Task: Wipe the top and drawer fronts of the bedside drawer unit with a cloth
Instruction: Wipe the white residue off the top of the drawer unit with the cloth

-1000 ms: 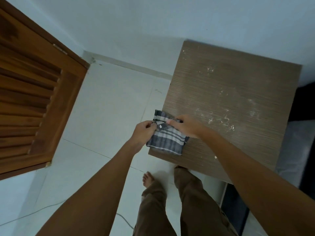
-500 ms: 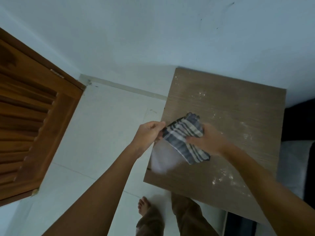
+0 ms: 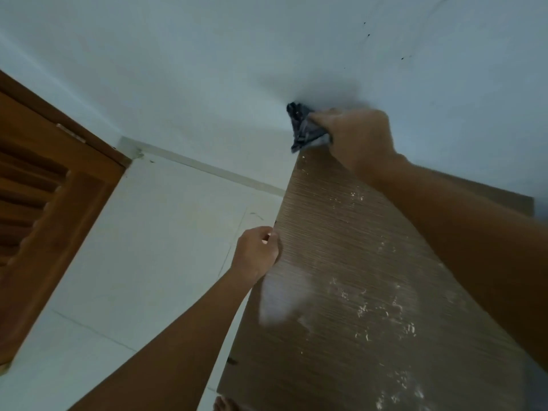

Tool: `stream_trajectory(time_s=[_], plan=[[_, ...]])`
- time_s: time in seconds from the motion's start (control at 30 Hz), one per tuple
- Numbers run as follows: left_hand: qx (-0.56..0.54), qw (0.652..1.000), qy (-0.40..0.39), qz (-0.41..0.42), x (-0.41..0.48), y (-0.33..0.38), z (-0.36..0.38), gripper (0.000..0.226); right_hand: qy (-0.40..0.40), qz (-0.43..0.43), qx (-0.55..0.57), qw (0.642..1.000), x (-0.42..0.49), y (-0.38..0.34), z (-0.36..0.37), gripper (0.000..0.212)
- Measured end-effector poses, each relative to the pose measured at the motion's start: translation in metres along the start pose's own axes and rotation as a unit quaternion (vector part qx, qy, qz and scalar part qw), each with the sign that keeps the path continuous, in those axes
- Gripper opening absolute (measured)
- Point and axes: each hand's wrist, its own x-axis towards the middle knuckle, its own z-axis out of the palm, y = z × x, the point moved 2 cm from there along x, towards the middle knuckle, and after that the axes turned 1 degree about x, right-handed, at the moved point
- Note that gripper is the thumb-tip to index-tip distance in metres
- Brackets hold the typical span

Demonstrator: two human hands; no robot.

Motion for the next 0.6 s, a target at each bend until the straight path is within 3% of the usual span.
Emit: stream_trajectory(time_s=[0.1,0.23,0.33,0.6], plan=[[0.001,0.999,0.038,0.000,0.005,-0.007,0.002,0.022,-0.097,-0.011,-0.107,0.989,-0.004,-0.007,0.046,0.037],[-0.089,0.994,0.008,-0.069,0.015,-0.016,0.001,0.016,-0.256,0.010,0.046,0.966,-0.021,-0.004,0.089,0.057],[-0.162,0.978,-0.018,-0.130,0.017,-0.018,-0.003,0.013,-0.245,0.034,0.130,0.960,-0.025,0.000,0.097,0.055],[-0.204,0.965,-0.042,-0.160,0.017,-0.022,-0.003,0.015,-0.208,0.023,0.164,0.964,-0.035,0.000,0.097,0.055]])
